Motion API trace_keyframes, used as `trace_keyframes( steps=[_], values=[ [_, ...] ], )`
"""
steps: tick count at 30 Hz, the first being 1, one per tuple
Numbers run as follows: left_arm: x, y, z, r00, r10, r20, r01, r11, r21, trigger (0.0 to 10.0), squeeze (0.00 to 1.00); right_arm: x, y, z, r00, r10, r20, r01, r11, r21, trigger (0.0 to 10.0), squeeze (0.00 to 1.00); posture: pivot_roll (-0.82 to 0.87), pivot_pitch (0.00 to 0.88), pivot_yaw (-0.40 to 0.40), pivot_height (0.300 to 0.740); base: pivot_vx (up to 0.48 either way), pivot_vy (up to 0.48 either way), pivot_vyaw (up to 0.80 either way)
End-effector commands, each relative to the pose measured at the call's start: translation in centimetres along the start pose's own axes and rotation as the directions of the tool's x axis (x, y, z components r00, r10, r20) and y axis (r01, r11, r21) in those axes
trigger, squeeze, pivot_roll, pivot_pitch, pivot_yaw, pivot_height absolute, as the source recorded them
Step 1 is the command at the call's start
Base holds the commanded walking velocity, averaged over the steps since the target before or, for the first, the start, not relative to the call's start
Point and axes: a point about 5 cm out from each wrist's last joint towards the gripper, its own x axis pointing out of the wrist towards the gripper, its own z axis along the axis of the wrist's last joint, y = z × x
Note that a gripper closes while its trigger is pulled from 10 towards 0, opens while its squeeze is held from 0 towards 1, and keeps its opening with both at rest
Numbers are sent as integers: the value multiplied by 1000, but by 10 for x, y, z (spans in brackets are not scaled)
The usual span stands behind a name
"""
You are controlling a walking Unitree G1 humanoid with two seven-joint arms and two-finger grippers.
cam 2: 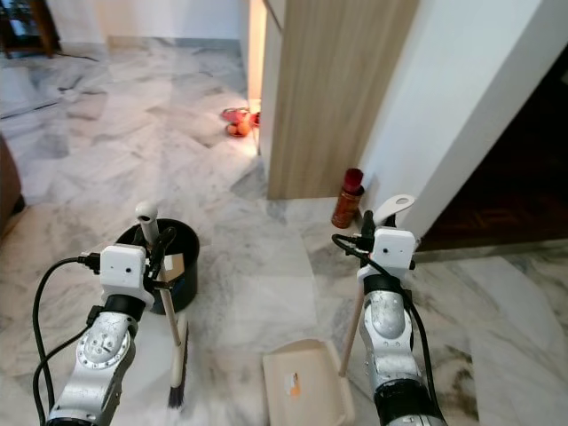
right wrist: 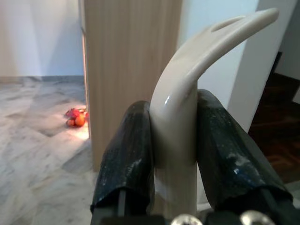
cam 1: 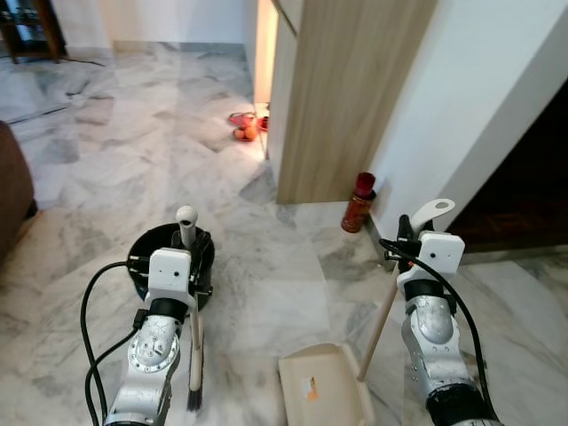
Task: Sweep floor
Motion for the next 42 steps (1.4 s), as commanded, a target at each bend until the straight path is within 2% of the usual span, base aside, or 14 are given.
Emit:
trace_keyframes(
  steps=[1, 21, 35, 42],
  values=[
    [4, -5, 5, 1000, -12, 22, 12, 1000, 9, 10000, 0, 4, -7, 4, 1000, -26, 13, 26, 1000, -1, 10000, 0, 129, 0, -84, 740, 0, -281, -800],
    [5, -5, 4, 1000, -10, 21, 10, 1000, 8, 10000, 0, 4, -8, 4, 999, -33, 13, 33, 999, -3, 10000, 0, 127, 0, -81, 740, 0, 0, -800],
    [11, -1, 7, 999, -33, 26, 32, 999, 23, 10000, 0, 0, -3, 2, 998, -56, 12, 56, 998, 11, 10000, 0, 128, 0, -40, 740, 0, 0, -800],
    [15, 3, 8, 998, -62, 23, 61, 997, 38, 10000, 0, -5, 5, 1, 997, -76, 12, 75, 997, 31, 10000, 0, 108, 0, -3, 740, 0, 0, -800]
  ],
)
